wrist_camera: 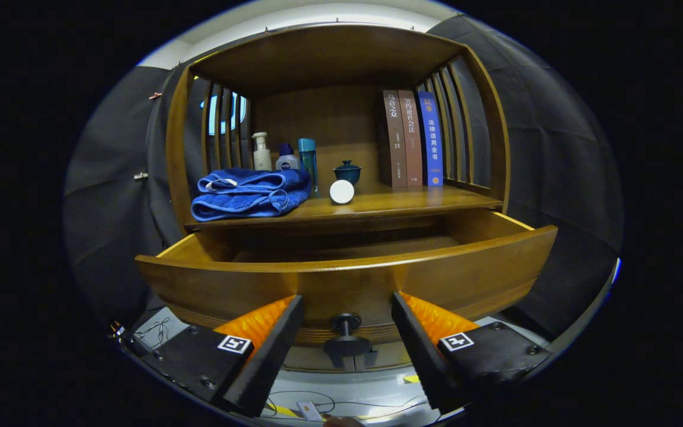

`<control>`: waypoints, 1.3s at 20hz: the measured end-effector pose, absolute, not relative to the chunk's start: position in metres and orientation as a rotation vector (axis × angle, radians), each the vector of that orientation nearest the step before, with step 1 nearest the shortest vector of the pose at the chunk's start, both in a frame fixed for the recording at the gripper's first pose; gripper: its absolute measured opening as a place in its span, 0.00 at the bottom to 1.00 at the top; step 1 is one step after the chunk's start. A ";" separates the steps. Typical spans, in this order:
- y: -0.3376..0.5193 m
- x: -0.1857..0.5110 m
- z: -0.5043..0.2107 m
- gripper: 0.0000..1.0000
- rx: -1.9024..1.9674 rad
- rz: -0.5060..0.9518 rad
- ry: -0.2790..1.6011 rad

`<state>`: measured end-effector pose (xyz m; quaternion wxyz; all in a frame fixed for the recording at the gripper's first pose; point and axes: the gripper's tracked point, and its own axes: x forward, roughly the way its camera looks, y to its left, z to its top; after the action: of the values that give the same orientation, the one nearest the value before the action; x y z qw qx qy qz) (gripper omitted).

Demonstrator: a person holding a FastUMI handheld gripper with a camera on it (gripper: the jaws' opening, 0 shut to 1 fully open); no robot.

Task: Pull open the drawer, take out the items inside it, and place them on the countertop above the cabinet.

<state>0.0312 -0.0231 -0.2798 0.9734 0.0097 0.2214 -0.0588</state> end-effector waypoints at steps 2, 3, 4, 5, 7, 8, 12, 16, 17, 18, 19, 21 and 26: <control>-0.024 0.048 -0.281 1.00 0.016 -0.117 0.442; -0.025 0.056 -0.282 1.00 0.013 -0.117 0.439; -0.026 0.064 -0.284 1.00 0.013 -0.117 0.436; -0.026 0.072 -0.285 1.00 0.013 -0.119 0.435; -0.026 0.087 -0.289 0.99 0.013 -0.123 0.435; -0.028 0.093 -0.290 1.00 0.012 -0.125 0.434; -0.028 0.111 -0.294 1.00 0.016 -0.131 0.432; -0.029 0.115 -0.294 1.00 0.008 -0.130 0.424; -0.029 0.116 -0.294 1.00 0.005 -0.129 0.420; -0.029 0.116 -0.294 1.00 0.002 -0.128 0.417; -0.029 0.116 -0.294 1.00 0.005 -0.127 0.418; -0.029 0.115 -0.294 1.00 0.011 -0.122 0.427; -0.032 0.109 -0.268 0.99 0.007 -0.116 0.400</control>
<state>0.1093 -0.0323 -0.2685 0.9784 0.0034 0.1985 -0.0576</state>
